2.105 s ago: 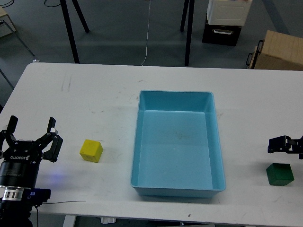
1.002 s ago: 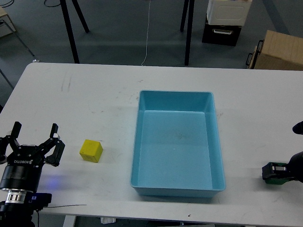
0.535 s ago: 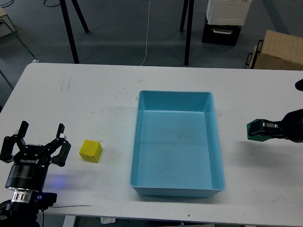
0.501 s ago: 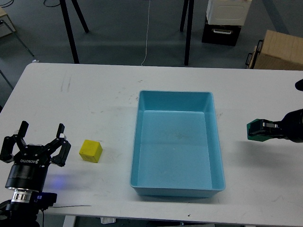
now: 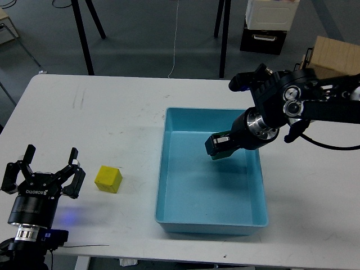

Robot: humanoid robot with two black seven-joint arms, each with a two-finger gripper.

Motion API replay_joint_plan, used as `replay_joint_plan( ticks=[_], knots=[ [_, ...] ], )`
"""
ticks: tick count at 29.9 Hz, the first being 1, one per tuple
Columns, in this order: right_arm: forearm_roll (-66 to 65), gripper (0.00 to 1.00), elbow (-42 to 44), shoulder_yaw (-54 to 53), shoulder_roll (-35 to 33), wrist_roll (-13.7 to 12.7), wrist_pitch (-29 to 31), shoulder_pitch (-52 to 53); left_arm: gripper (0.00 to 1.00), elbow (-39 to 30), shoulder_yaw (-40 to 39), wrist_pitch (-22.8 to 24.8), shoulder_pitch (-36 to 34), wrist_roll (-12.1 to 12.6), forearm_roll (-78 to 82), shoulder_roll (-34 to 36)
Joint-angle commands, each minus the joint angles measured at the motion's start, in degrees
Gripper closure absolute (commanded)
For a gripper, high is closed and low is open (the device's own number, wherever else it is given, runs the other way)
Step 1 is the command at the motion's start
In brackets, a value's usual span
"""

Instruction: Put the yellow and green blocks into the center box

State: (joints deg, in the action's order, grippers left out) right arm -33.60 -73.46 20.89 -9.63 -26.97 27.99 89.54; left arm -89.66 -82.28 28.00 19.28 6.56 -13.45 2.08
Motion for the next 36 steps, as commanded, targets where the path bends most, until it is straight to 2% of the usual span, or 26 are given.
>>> replay_joint_plan(
  ticks=[1,3,4,5,6,7,14,20,24,27,32,36],
  knots=[
    [0.03,0.82,1.74,3.45,5.32,-0.01,0.01,0.02,0.0,0.1,-0.33,0.0,0.23,0.03,0.0,0.12],
    [0.03,0.69,1.91,3.98,6.03,-0.01,0.01,-0.24,0.0,0.18,-0.42,0.0,0.23,-0.05,0.0,0.21],
    [0.03,0.56,1.91,4.07,6.12,-0.01,-0.31,-0.33,0.0,0.18,-0.42,0.0,0.23,-0.05,0.0,0.21],
    [0.03,0.36,2.0,4.16,6.12,-0.1,-0.92,-0.33,0.0,0.18,-0.33,0.0,0.32,-0.05,0.0,0.21],
    [0.03,0.08,2.09,4.07,6.03,-0.19,-1.45,-0.33,0.0,0.1,-0.33,0.0,0.32,0.03,0.0,0.21],
    [0.12,0.0,2.09,4.07,5.94,-0.19,-1.54,-0.33,0.0,0.18,-0.16,0.0,0.32,0.03,0.0,0.21],
    [0.38,0.01,3.66,2.5,3.14,-0.19,-1.98,-0.07,0.0,0.18,0.28,0.0,0.06,0.03,0.0,0.12],
    [1.87,0.0,15.69,-9.35,-3.19,-0.1,-1.98,0.2,0.0,0.18,0.19,0.0,-0.03,0.03,0.0,0.21],
    [2.31,0.0,20.45,-22.43,-9.51,0.16,-1.98,-0.85,0.0,0.36,0.28,0.0,-0.29,0.12,0.0,0.3],
    [3.89,0.0,22.12,-34.39,-12.16,0.25,-1.98,-5.58,0.0,0.71,0.28,0.0,-0.73,0.21,0.0,0.38],
    [16.87,0.0,29.5,-53.99,-13.92,0.6,-1.98,-14.9,0.0,0.8,0.28,0.0,-1.17,0.3,0.0,0.47],
    [31.28,0.0,30.57,-69.72,-16.55,4.99,-1.1,-23.42,0.0,0.8,0.28,0.0,-1.17,0.39,0.0,0.56]
  ],
)
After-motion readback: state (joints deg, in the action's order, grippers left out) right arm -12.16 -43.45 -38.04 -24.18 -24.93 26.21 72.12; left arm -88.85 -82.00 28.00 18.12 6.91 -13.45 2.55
